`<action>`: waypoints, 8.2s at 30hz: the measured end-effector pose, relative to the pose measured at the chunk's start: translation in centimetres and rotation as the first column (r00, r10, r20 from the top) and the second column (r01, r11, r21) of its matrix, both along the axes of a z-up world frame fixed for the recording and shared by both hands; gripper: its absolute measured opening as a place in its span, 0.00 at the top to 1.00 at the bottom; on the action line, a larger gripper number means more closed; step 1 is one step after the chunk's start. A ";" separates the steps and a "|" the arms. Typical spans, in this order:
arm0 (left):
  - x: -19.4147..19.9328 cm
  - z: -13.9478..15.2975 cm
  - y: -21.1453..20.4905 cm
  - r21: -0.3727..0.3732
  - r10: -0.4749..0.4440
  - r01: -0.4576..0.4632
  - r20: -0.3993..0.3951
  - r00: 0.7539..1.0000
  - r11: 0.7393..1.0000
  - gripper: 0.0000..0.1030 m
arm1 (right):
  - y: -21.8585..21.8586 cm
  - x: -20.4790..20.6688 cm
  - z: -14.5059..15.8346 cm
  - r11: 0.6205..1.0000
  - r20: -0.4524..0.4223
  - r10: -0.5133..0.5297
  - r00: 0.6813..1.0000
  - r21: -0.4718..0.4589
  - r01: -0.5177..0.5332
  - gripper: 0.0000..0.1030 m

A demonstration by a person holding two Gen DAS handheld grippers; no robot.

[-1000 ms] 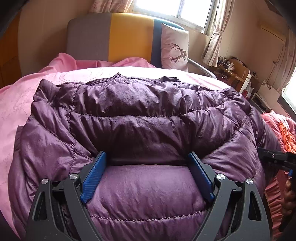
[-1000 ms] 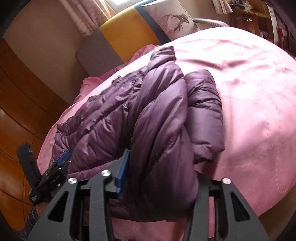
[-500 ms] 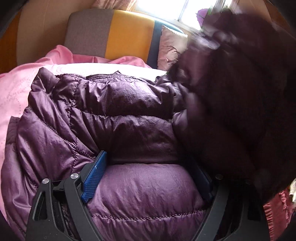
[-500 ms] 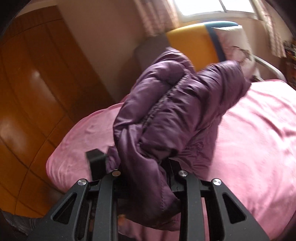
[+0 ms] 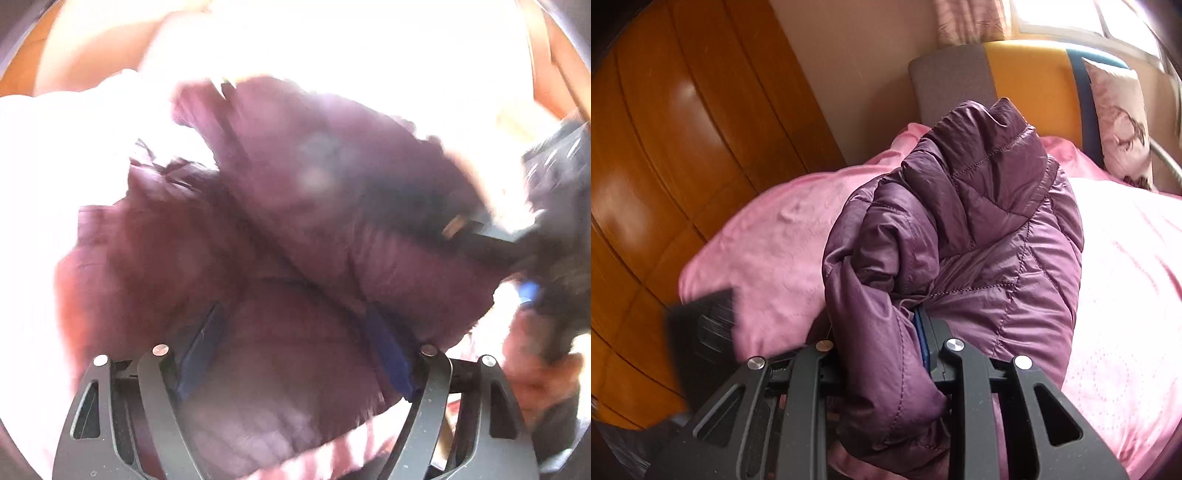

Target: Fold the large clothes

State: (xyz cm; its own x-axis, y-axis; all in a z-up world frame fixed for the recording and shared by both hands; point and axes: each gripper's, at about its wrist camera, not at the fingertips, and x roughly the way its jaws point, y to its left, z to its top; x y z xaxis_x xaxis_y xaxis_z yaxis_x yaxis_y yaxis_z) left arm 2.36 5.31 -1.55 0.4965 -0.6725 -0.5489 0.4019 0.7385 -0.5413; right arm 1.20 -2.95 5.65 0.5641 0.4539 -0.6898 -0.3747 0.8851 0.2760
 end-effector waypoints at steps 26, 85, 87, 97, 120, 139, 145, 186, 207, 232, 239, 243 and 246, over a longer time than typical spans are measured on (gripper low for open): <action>6.2 1.8 4.1 -0.112 -0.065 0.048 -0.149 0.987 0.992 0.75 | 3.8 -7.3 -0.2 0.954 0.078 0.294 0.953 0.039 -0.298 0.38; 2.1 -1.2 9.7 0.094 0.287 -0.275 -0.160 0.945 0.957 0.41 | 2.5 12.2 -5.1 0.993 0.031 0.004 1.000 -0.116 -0.001 0.16; 2.3 -1.9 10.0 0.091 0.292 -0.280 -0.166 0.942 0.956 0.39 | 3.4 12.5 -6.7 0.989 0.021 0.002 1.000 -0.149 0.001 0.13; 3.5 -4.3 11.2 0.111 0.331 -0.314 -0.211 0.920 0.943 0.28 | 4.4 14.7 -10.9 0.995 -0.049 0.002 0.999 -0.096 -0.007 0.09; 3.7 0.0 13.1 -0.158 0.248 -0.311 -0.325 0.912 0.937 0.15 | -11.0 5.6 -10.5 0.957 -0.222 -0.136 0.965 0.224 0.186 0.02; 5.9 -5.3 13.7 -0.254 0.116 -0.234 -0.406 0.906 0.938 0.21 | -13.1 8.8 -15.6 0.863 -0.354 0.140 0.925 0.501 0.062 0.02; 5.6 -6.8 14.2 -0.345 0.053 -0.198 -0.387 0.920 0.917 0.44 | -11.9 9.8 -15.2 0.874 -0.330 0.182 0.926 0.487 0.001 0.15; 9.9 -1.0 -15.0 0.079 -0.175 0.198 -0.233 0.957 0.977 0.28 | -37.7 -2.5 -11.3 0.850 -0.124 -0.489 0.863 0.156 0.504 0.06; 12.3 0.6 -23.5 0.213 -0.259 0.273 -0.092 0.961 0.938 0.30 | -23.5 0.5 -8.8 0.883 0.070 -0.450 0.890 -0.113 0.455 0.05; 3.0 2.4 -16.2 0.323 -0.057 0.012 0.133 0.989 0.946 0.11 | -21.4 -4.7 -8.8 0.795 0.101 -0.577 0.811 -0.160 0.585 0.02; 0.2 3.3 -13.9 0.330 -0.014 -0.048 0.183 0.983 0.943 0.05 | -20.4 -5.9 -7.6 0.763 0.103 -0.612 0.784 -0.183 0.620 0.02; -0.9 3.6 -12.7 0.324 0.018 -0.083 0.198 0.980 0.942 0.04 | -19.8 -6.7 -7.2 0.747 0.105 -0.630 0.769 -0.189 0.638 0.02; -1.6 3.6 -11.8 0.323 0.039 -0.105 0.203 0.978 0.941 0.04 | -19.3 -7.3 -6.7 0.733 0.109 -0.644 0.757 -0.192 0.652 0.02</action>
State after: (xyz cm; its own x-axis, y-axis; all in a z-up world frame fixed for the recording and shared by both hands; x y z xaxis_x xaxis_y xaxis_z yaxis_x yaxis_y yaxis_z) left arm 0.75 -6.54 2.07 0.6541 -0.4282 -0.6235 0.4125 0.8929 -0.1804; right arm -6.13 -22.28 -1.01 0.6930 -0.1799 -0.6982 0.3057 0.9503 0.0585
